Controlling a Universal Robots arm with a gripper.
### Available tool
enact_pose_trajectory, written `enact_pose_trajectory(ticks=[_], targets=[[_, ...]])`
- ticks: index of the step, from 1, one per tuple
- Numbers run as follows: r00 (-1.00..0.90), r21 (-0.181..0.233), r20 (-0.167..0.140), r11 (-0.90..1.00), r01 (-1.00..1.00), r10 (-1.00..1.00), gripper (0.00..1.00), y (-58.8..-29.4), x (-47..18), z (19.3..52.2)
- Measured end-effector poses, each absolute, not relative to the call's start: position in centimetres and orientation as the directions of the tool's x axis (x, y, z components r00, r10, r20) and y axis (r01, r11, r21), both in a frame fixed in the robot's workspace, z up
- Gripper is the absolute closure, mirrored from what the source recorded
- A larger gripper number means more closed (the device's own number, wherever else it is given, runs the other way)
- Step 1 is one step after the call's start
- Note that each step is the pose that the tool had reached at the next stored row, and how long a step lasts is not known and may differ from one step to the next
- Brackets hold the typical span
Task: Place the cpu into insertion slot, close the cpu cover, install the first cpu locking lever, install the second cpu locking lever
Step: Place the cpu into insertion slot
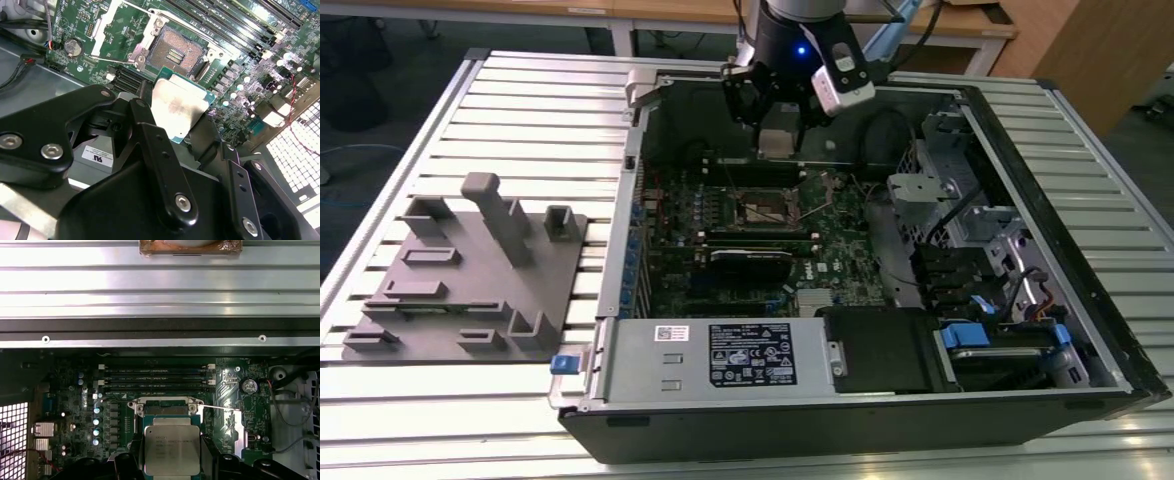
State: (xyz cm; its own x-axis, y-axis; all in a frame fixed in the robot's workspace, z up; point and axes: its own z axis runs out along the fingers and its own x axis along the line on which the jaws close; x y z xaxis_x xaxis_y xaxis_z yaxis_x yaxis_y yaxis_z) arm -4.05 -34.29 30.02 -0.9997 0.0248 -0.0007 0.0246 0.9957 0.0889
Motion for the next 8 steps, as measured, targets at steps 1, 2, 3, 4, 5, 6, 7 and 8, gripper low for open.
enact_pose_trajectory(ticks=[1, 2, 3, 4, 5, 6, 7, 8], targets=[[-1.000, 0.089, -0.001, 0.996, 0.025, 0.025, 0.46, -34.29, -4.05, 29.99], [-1.000, 0.089, -0.001, 0.996, 0.025, 0.025, 0.46, -34.29, -4.05, 29.97], [-1.000, 0.089, -0.001, 0.996, 0.025, 0.025, 0.46, -34.29, -4.05, 29.92], [-1.000, 0.089, -0.001, 0.996, 0.025, 0.025, 0.46, -34.29, -4.05, 29.91], [-1.000, 0.089, -0.001, 0.996, 0.025, 0.025, 0.46, -34.29, -4.05, 29.91], [-1.000, 0.089, -0.001, 0.996, 0.025, 0.025, 0.46, -34.29, -4.05, 29.91], [-1.000, 0.089, -0.001, 0.996, 0.025, 0.025, 0.46, -34.29, -4.05, 29.91], [-1.000, 0.089, -0.001, 0.996, 0.025, 0.025, 0.46, -34.29, -4.05, 29.90]])
